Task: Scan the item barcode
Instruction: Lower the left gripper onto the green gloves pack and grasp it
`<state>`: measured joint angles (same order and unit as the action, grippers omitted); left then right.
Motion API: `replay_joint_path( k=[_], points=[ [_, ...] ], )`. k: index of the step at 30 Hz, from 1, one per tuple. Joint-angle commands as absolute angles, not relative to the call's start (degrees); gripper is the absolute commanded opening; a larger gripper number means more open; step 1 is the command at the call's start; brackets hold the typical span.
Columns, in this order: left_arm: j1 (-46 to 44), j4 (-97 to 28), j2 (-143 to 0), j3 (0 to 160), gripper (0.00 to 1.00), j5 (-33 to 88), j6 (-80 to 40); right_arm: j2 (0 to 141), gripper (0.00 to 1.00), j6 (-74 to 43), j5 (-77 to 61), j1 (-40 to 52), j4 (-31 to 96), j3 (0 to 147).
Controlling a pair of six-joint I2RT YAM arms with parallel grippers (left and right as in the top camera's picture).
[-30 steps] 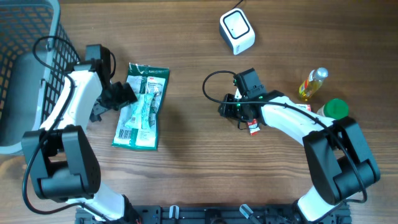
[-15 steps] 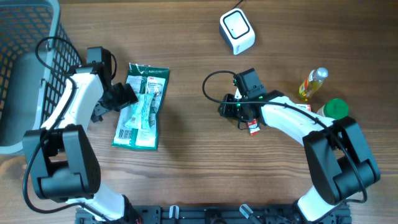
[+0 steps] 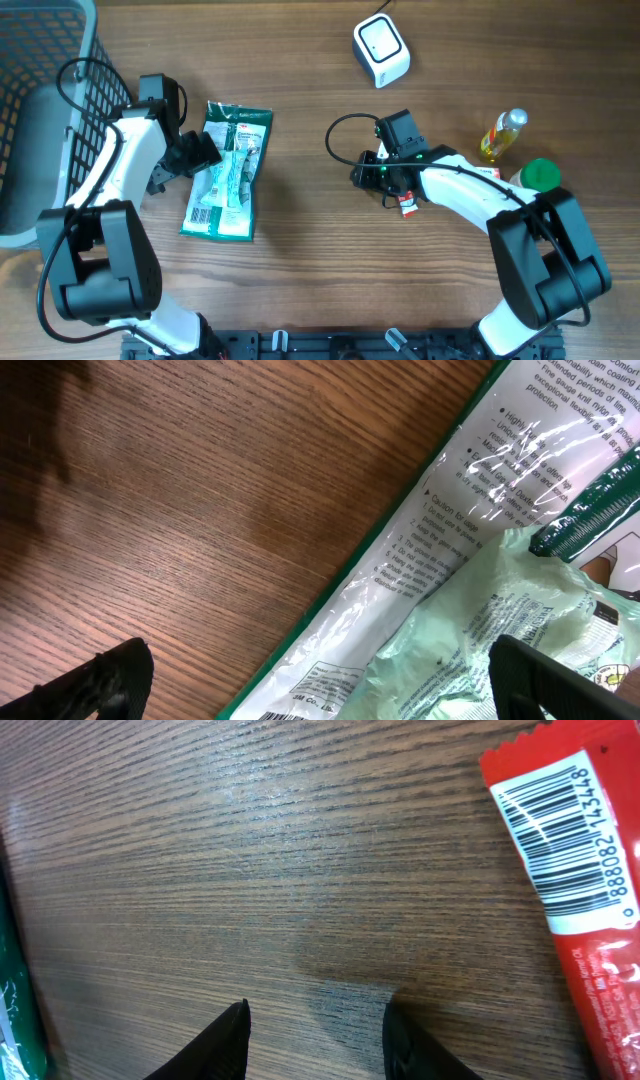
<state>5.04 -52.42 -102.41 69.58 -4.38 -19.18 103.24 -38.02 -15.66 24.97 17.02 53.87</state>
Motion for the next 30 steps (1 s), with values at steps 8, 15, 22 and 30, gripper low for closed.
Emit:
replay_joint_path(
  k=[8, 15, 22, 30],
  points=[
    [5.50, -51.35, -102.02, 67.37, 1.00, -3.55, -19.70, 104.90, 0.44, -37.47, -15.29, 25.28, 17.58, 52.90],
    [7.70, -50.74, -102.00, 67.37, 1.00, -1.89, -19.68, 104.90, 0.47, -37.43, -14.87, 25.28, 17.61, 52.90],
    [10.09, -49.91, -102.00, 67.37, 0.97, 10.68, -13.65, 104.90, 0.47, -37.43, -14.87, 25.28, 17.32, 52.90],
    [9.98, -52.10, -102.02, 67.07, 0.78, 11.70, -13.69, 104.90, 0.47, -37.43, -14.87, 25.28, 17.37, 52.90]
  ],
)
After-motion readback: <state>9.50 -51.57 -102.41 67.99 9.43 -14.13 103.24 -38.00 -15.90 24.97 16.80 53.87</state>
